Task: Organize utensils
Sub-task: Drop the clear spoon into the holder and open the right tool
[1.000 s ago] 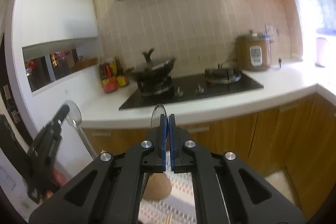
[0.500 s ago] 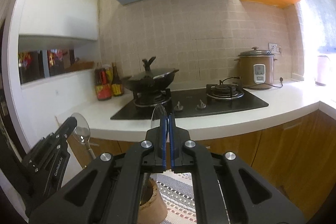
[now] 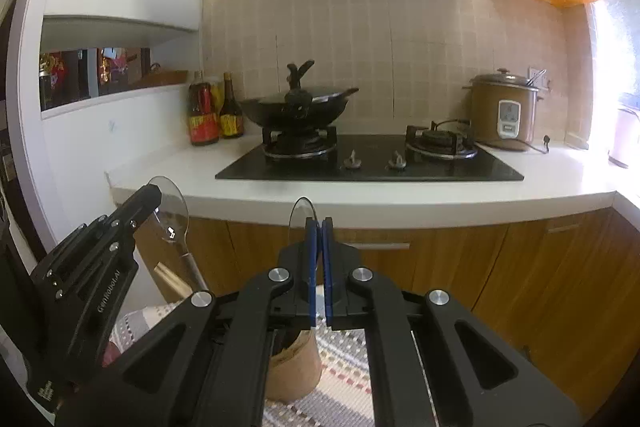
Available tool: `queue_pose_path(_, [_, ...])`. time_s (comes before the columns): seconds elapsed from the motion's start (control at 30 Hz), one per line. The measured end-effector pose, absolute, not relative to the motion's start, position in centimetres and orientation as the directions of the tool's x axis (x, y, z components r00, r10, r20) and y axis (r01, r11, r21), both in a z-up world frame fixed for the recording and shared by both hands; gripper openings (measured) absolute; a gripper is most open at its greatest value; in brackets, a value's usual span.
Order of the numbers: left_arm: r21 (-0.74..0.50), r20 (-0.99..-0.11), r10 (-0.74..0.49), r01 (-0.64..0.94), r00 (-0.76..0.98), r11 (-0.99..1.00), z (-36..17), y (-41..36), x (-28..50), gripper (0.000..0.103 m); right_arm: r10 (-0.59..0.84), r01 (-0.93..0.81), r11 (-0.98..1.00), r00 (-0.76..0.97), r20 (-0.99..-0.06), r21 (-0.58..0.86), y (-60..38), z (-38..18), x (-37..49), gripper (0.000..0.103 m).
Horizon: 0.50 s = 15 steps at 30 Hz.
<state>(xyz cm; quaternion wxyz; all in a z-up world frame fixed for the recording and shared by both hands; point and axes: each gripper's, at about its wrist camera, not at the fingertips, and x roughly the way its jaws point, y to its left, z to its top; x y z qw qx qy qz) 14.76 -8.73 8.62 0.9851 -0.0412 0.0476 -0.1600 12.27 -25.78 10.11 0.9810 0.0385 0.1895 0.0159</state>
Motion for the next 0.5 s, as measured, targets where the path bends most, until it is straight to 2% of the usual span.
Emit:
queue_pose_path(0.13, [-0.144, -0.117, -0.381, 0.364, 0.917, 0.920, 8.8, -7.5, 14.1, 0.006, 0.084, -0.041, 0.993, 0.908, -0.411, 0.112, -25.5, 10.2, 11.4, 0.003])
queue_pose_path(0.2, [-0.172, -0.138, -0.420, 0.396, 0.897, 0.902, 9.1, -6.6, 13.6, 0.026, 0.108, -0.048, 0.988, 0.898, -0.427, 0.149, -25.8, 10.4, 10.8, 0.003])
queue_pose_path(0.3, [-0.234, -0.139, -0.478, 0.440, 0.867, 0.867, 10.1, -4.9, 12.7, 0.036, 0.146, -0.064, 0.978, 0.891, -0.431, 0.199, -26.3, 11.0, 10.0, 0.007])
queue_pose_path(0.37, [-0.261, -0.134, -0.500, 0.456, 0.856, 0.851, 10.8, -4.2, 12.2, 0.037, 0.145, -0.066, 0.979, 0.887, -0.437, 0.192, -26.1, 11.5, 9.5, 0.009])
queue_pose_path(0.43, [-0.286, -0.125, -0.523, 0.474, 0.843, 0.833, 11.6, -3.3, 11.4, 0.037, 0.156, -0.074, 0.978, 0.884, -0.441, 0.196, -25.9, 12.1, 8.9, 0.016])
queue_pose_path(0.5, [-0.288, -0.106, -0.527, 0.481, 0.843, 0.828, 12.4, -2.5, 10.3, 0.038, 0.172, -0.092, 0.976, 0.885, -0.432, 0.199, -25.7, 12.7, 8.2, 0.031])
